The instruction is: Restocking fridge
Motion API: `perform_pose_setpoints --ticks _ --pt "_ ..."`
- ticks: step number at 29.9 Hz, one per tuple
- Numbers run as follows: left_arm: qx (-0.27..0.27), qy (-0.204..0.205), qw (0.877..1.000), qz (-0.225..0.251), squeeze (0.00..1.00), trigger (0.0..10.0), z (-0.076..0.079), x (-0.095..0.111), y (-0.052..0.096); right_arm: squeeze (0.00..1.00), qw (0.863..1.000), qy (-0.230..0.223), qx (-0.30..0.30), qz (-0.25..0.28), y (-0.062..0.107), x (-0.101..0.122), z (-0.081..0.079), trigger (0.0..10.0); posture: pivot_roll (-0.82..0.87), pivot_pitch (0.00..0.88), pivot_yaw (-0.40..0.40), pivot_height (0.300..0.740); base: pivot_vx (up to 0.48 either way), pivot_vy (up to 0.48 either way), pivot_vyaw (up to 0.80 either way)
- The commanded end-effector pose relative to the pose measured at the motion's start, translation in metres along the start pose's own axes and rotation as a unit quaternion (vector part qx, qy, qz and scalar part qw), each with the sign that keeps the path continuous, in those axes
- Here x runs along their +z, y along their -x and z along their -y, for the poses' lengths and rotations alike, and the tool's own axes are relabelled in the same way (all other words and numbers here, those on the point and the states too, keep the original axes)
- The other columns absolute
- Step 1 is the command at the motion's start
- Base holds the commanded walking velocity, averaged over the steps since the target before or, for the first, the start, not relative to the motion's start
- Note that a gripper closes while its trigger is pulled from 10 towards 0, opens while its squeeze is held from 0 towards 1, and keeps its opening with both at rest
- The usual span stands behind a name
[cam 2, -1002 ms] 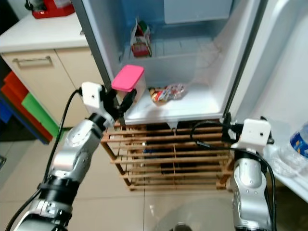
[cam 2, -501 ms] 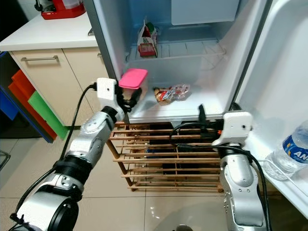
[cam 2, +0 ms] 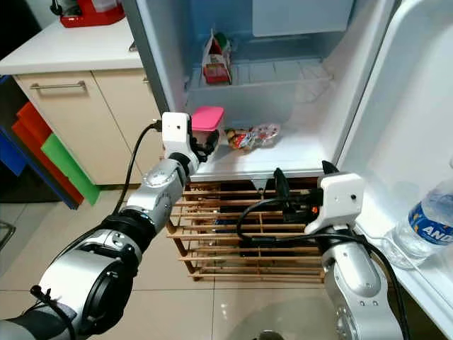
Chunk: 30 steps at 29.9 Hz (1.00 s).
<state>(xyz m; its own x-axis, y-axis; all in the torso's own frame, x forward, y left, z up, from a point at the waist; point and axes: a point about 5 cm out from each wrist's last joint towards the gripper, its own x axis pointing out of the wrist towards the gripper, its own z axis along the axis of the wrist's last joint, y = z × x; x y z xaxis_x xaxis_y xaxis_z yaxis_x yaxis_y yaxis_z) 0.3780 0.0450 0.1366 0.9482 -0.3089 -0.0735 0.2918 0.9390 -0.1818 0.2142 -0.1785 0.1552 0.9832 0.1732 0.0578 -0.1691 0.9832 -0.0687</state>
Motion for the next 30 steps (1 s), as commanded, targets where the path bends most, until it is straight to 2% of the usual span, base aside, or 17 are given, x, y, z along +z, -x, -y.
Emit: perform_pose_setpoints --ticks 1,7,8,18,30 --pt "0.009 -0.005 1.000 0.010 0.00 0.0 -0.001 0.005 -0.002 0.00 1.000 -0.005 0.010 -0.003 0.005 0.004 -0.005 10.0 -0.31 0.046 0.108 0.740 0.000 0.000 0.00" --pt "0.031 -0.001 0.999 0.007 0.00 0.0 -0.008 0.000 0.000 0.00 1.000 0.000 0.006 -0.029 0.029 0.011 -0.010 10.0 -0.36 0.132 0.101 0.740 0.000 0.000 0.00" --pt "0.043 0.000 0.999 0.005 1.00 0.0 -0.012 -0.001 0.000 0.00 0.999 -0.001 0.007 -0.033 0.032 0.012 -0.011 10.0 -0.36 0.144 0.096 0.740 0.000 0.000 0.00" --pt "0.077 -0.017 0.997 0.020 1.00 0.0 -0.024 -0.002 0.004 0.00 0.997 -0.004 0.019 -0.070 0.056 0.017 -0.018 10.0 -0.37 0.213 0.058 0.740 0.000 0.000 0.00" --pt "0.113 -0.038 0.992 0.044 1.00 0.0 -0.032 0.017 0.000 0.00 0.995 0.002 0.021 -0.100 0.068 0.019 -0.019 10.0 -0.42 0.239 0.041 0.740 0.000 0.000 0.00"
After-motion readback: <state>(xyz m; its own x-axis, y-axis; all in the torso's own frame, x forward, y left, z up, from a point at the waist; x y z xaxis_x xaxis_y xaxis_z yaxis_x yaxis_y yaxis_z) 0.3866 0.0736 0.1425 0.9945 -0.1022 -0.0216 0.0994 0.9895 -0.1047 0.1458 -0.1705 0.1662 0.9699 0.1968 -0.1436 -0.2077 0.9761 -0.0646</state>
